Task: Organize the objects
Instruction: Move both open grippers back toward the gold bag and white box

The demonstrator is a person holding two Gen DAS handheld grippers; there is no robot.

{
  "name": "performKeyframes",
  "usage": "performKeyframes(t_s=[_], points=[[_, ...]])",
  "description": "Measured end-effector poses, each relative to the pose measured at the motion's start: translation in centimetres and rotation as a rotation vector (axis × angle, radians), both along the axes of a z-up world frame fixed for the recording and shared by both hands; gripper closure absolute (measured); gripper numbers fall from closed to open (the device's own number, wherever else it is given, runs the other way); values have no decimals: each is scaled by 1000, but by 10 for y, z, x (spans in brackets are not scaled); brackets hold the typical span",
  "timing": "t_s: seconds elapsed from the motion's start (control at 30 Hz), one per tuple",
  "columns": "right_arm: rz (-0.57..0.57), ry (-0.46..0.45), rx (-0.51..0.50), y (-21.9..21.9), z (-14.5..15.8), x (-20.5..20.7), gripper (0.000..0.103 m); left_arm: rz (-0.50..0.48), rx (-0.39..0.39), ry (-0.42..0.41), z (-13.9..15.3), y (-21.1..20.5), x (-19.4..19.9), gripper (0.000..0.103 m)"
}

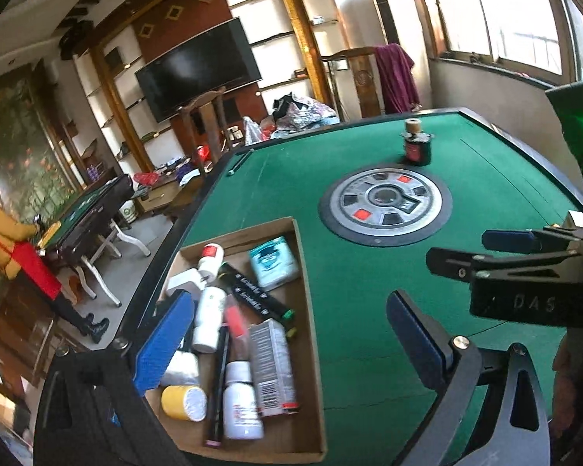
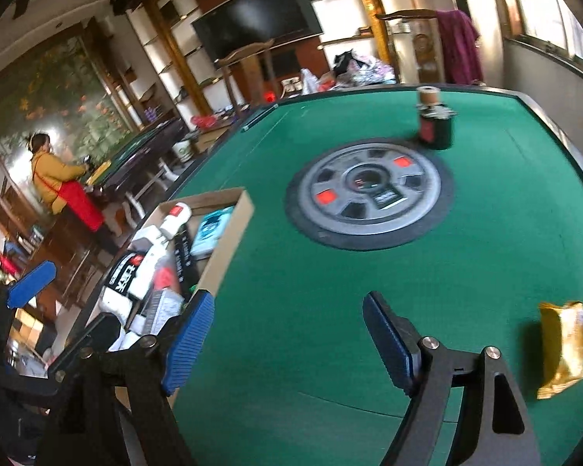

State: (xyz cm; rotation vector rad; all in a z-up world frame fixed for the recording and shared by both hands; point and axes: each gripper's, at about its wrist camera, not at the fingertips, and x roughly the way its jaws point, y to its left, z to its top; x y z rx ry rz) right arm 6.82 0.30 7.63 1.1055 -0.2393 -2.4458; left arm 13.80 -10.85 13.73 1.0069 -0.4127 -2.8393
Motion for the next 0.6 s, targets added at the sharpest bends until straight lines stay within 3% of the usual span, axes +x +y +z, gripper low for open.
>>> performKeyframes(t_s=[0.6], points=[[-219,-3,-72,133,1,-7,18,-118,-52,-82,-18,68,-18,4]])
